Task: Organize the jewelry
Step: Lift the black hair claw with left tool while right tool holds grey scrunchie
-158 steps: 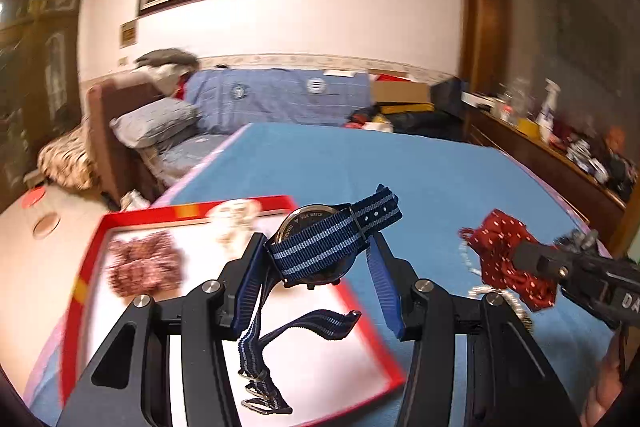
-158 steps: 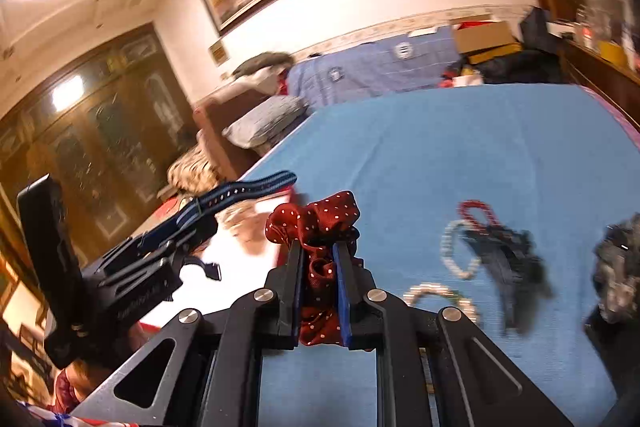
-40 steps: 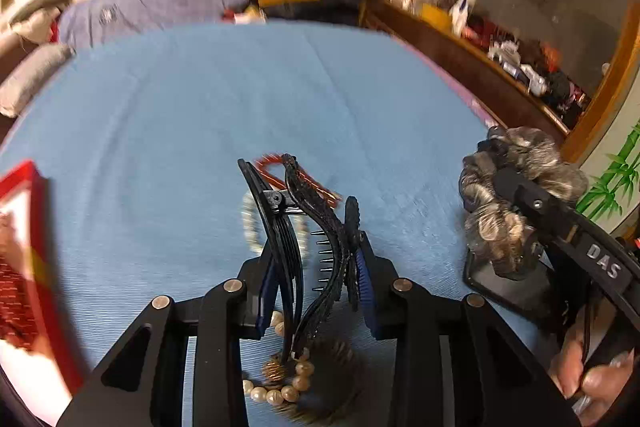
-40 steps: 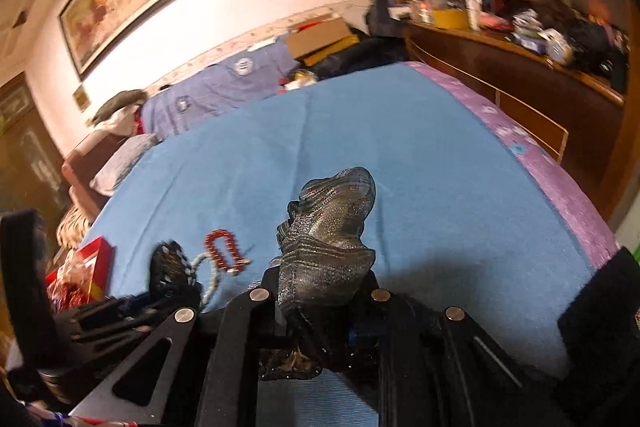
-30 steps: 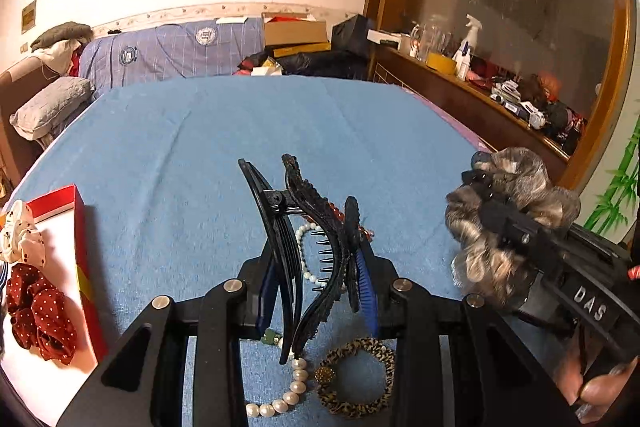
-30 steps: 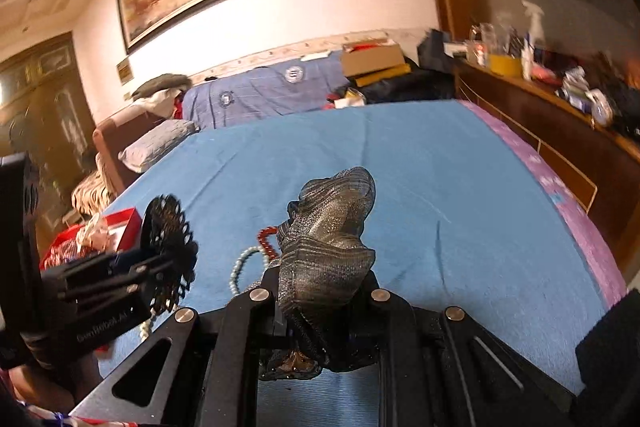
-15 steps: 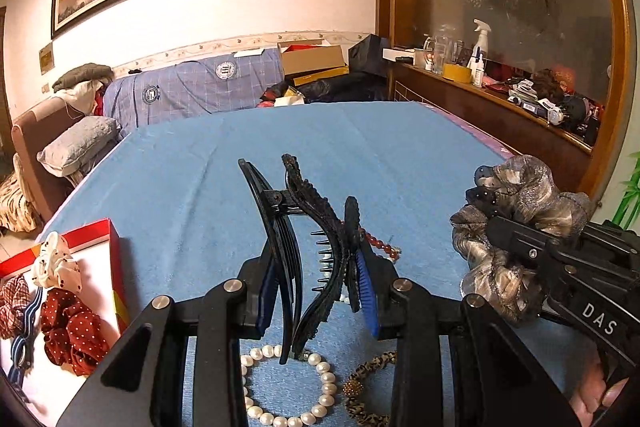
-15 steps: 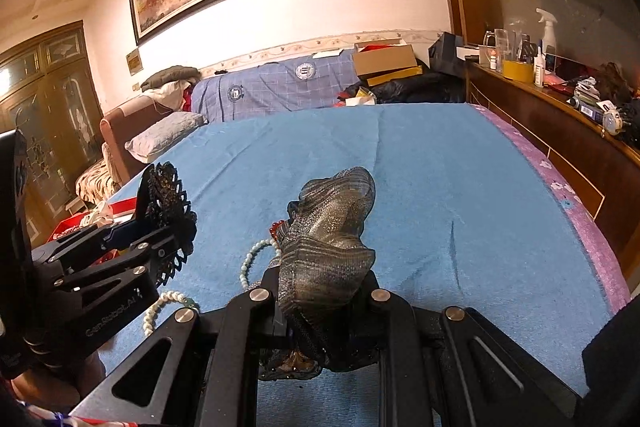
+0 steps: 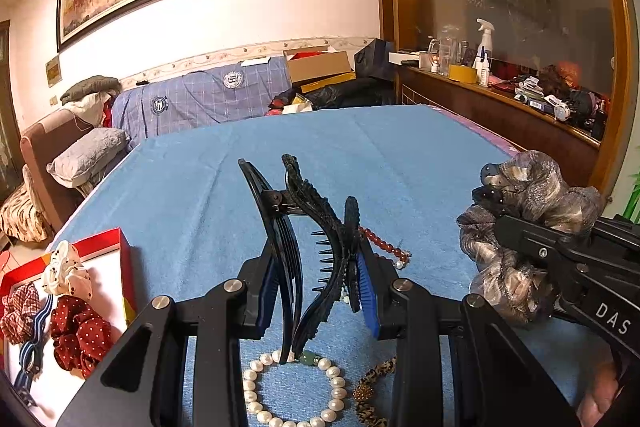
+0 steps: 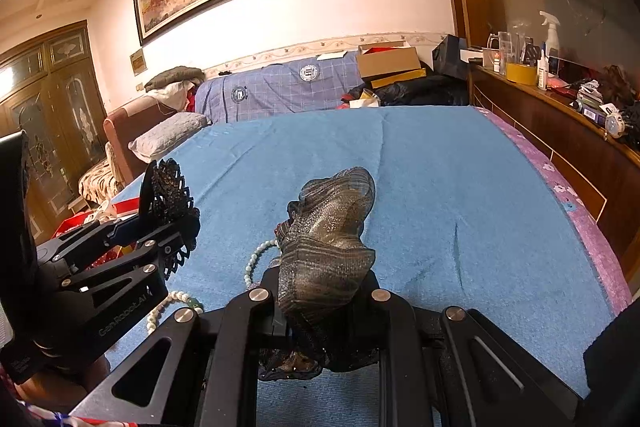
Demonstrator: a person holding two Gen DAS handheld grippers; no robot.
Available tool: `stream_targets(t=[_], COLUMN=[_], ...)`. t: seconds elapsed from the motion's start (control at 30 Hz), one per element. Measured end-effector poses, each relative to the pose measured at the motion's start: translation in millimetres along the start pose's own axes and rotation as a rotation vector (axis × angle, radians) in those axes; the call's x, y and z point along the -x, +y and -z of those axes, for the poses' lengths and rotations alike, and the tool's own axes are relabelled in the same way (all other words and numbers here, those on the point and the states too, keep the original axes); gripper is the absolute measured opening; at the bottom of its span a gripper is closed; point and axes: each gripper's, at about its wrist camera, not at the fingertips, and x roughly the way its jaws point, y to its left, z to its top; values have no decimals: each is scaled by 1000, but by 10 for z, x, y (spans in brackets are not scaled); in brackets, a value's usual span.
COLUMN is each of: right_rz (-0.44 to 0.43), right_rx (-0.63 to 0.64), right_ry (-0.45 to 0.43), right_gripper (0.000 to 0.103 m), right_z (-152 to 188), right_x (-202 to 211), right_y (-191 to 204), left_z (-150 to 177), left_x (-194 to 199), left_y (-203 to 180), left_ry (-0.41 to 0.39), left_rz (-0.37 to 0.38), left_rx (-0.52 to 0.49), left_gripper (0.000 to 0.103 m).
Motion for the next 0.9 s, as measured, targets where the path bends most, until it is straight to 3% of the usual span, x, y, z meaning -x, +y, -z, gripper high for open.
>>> stream_targets(t=[0.9], right_rz=[-5], right_rx=[-15], right_ry=[-17], right_gripper=[19], right_z=[-8], right_x=[50], right_y=[-13], left_z=[-10], left_x=[48], left_y=[-100], left_ry=[-39], left_rz=[-51], left_rx=[-32], left_gripper=[33])
